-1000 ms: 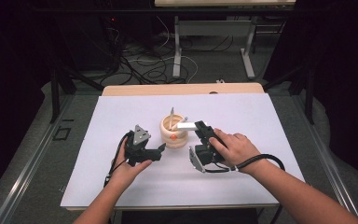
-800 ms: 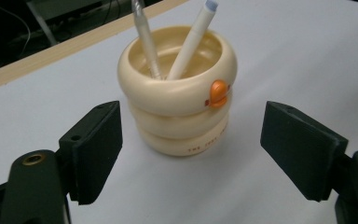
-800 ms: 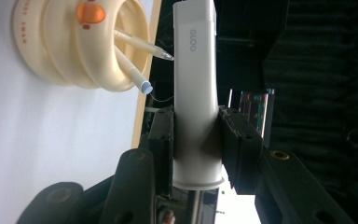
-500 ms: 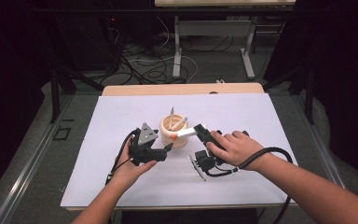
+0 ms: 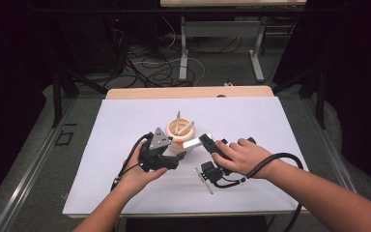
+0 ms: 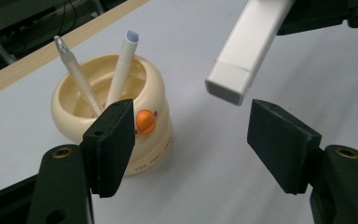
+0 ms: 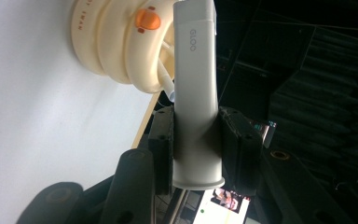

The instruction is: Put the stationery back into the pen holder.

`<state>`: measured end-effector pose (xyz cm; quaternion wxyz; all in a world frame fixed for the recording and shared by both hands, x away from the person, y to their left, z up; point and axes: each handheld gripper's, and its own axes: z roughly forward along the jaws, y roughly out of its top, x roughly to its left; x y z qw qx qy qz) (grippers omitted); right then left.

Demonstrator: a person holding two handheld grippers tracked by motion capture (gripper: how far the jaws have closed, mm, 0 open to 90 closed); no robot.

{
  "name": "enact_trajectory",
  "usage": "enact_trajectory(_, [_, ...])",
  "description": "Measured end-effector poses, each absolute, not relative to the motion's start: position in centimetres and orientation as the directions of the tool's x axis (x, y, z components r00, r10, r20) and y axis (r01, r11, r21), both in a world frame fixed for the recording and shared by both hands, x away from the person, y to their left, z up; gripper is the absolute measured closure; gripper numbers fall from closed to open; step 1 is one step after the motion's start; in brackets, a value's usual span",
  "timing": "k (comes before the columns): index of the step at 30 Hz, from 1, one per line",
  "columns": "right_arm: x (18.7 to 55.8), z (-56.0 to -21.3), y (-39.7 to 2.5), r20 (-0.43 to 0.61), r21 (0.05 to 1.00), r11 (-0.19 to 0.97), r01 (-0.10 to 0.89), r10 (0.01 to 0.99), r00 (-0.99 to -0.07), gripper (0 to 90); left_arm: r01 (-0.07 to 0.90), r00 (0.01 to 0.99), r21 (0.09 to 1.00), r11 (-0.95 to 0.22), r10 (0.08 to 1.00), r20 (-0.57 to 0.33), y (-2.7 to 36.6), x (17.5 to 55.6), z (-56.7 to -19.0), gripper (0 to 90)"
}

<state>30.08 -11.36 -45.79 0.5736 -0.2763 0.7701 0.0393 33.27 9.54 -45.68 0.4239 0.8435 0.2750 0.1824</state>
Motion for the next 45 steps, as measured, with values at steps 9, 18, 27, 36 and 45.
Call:
enact_trajectory(9, [29.5,-46.8,-11.2,-0.879,-0.328,0.794,-0.512,-0.455,-0.143,67.5,0.277,0.815,0.795,-0.539,0.570,0.103,8.4,33.0,-45.5,34.2])
enact_trajectory(18, [29.4,-47.1,-11.3,-0.862,-0.371,0.768,-0.522,-0.494,-0.114,67.5,0.266,0.857,0.728,-0.632,0.500,0.122,7.1,33.1,-45.0,38.3])
enact_trajectory(27, [29.2,-47.2,-10.9,-0.841,-0.420,0.721,-0.552,-0.538,-0.063,67.5,0.265,0.888,0.623,-0.736,0.438,0.139,5.4,33.5,-44.2,53.0])
enact_trajectory(36, [29.0,-47.6,-10.9,-0.830,-0.442,0.700,-0.560,-0.557,-0.041,67.5,0.260,0.899,0.548,-0.795,0.406,0.163,3.7,34.1,-43.5,63.4])
enact_trajectory(45, [29.3,-47.9,-10.9,-0.819,-0.459,0.699,-0.548,-0.572,-0.042,67.2,0.264,0.902,0.500,-0.825,0.394,0.174,2.9,34.8,-43.3,69.1])
